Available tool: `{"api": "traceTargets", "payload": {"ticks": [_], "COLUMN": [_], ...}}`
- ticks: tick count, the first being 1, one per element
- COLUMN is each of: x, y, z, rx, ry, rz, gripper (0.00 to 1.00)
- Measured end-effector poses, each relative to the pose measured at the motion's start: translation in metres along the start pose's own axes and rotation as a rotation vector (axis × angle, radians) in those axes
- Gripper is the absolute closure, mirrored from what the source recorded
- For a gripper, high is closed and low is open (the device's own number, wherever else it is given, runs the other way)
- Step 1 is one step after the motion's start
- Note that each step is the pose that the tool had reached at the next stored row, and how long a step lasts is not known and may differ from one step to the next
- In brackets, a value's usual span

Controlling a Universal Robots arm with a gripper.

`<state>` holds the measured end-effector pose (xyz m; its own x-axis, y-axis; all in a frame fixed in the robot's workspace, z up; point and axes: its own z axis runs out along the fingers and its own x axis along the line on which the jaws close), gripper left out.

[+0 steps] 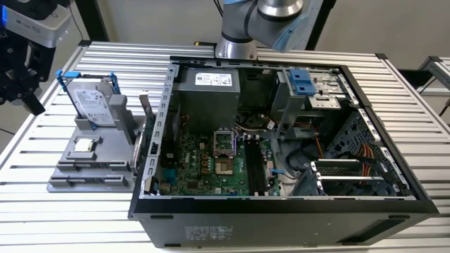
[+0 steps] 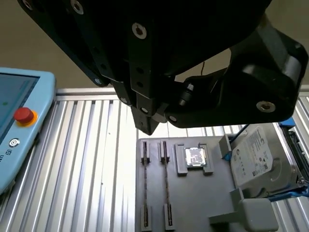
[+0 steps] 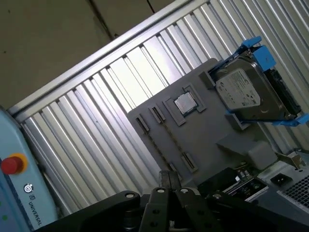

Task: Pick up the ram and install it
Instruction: 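Pick up the ram and move it above insertion slot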

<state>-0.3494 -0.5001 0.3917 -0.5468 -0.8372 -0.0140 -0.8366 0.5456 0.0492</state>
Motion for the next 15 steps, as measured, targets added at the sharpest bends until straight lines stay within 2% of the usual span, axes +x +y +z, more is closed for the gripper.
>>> {"api": "traceTargets", "payload": {"ticks": [15], "x": [0.0], "y": [0.0], "z": [0.0], "rx": [-0.0015], "ry": [0.0051], "rz": [-0.103], "gripper": [1.0]}}
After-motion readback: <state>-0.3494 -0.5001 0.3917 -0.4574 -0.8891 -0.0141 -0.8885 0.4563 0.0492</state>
